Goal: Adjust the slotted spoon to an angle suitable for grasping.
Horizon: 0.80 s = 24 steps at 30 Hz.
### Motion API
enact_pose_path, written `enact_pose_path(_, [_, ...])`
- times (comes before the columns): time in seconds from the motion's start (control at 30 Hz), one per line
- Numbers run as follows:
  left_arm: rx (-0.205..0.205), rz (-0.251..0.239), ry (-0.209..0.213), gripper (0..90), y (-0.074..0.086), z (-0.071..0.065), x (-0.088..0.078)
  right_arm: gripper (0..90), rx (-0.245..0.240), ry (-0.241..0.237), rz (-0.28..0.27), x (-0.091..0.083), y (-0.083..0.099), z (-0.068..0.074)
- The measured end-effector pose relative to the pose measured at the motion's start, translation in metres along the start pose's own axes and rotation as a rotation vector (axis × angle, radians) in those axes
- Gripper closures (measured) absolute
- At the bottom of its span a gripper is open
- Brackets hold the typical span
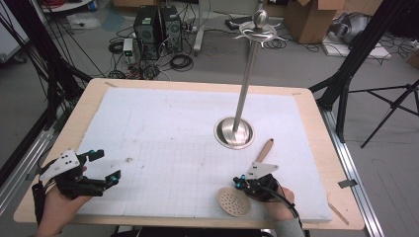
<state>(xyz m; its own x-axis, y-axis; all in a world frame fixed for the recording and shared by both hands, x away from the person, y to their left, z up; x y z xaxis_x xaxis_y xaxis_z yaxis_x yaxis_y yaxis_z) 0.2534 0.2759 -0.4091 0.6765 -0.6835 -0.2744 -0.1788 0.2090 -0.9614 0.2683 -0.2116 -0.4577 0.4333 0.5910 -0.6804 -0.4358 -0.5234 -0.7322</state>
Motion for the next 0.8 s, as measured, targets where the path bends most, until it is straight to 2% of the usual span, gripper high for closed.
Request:
enact_pose_path(0.5, [0.002,-0.001,0.006,2.2,0.0,-0.001,0.002,90.0,-0.033,0.017,0.015,-0.027,0.022,-0.009])
enact_pose_path(0.8, [0.004,0.001,0.013,2.2,-0.001,-0.002,0.005,90.0,-0.014,0.021,0.013,-0.041,0.035,-0.017])
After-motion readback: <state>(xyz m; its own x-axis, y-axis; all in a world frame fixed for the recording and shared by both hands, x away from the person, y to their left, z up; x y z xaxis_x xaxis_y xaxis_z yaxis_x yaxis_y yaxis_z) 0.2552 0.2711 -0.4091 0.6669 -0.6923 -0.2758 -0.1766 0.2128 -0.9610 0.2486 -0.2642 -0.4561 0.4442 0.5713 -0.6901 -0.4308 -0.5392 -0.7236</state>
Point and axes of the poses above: each handheld gripper's, and its own axes: x roughly forward along the jaws, y roughly out of its underside, z roughly to its left, the point moved 2 cm from there along x, roughly forward along the jaws, and after that the axes turned 7 degrees about x, right-handed, at the moved point
